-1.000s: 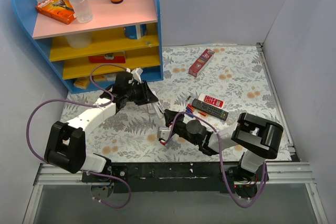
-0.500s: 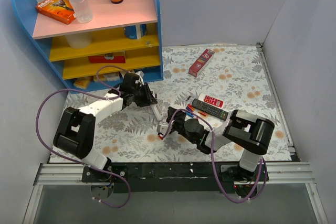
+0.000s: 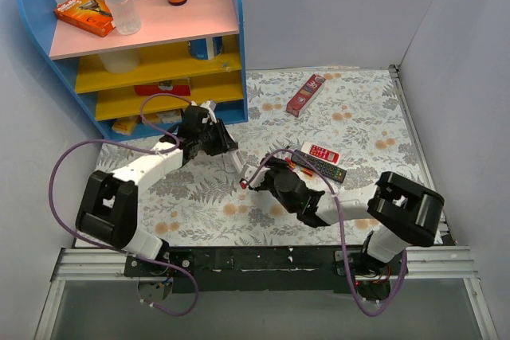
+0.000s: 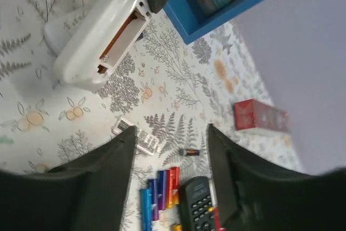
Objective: Load the batteries into the remote control
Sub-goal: Remove the battery cover from the remote control, then pick up the battery from the center of the board.
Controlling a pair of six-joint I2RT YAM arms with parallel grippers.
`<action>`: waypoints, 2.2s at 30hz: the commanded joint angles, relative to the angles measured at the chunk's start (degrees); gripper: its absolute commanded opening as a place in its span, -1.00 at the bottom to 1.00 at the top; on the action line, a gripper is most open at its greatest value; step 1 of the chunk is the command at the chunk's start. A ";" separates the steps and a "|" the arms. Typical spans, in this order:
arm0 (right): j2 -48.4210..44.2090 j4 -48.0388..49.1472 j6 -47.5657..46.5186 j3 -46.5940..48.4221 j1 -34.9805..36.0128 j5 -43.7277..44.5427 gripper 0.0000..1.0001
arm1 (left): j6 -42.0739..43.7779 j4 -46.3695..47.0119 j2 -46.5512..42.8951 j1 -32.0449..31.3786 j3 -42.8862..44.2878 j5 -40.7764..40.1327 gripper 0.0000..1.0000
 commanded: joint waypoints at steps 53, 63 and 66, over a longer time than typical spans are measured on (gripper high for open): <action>-10.16 -70.48 80.15 11.25 -15.87 -10.34 -0.49 | 10.54 12.54 -35.52 1.21 -19.97 22.94 -1.00; -7.71 -72.85 75.66 14.59 -15.78 -9.81 -0.41 | 10.36 12.72 -34.64 1.21 -19.97 23.82 -1.00; -6.82 -73.20 74.70 15.30 -15.78 -9.81 -0.38 | 10.27 12.72 -34.64 1.21 -20.05 23.82 -1.00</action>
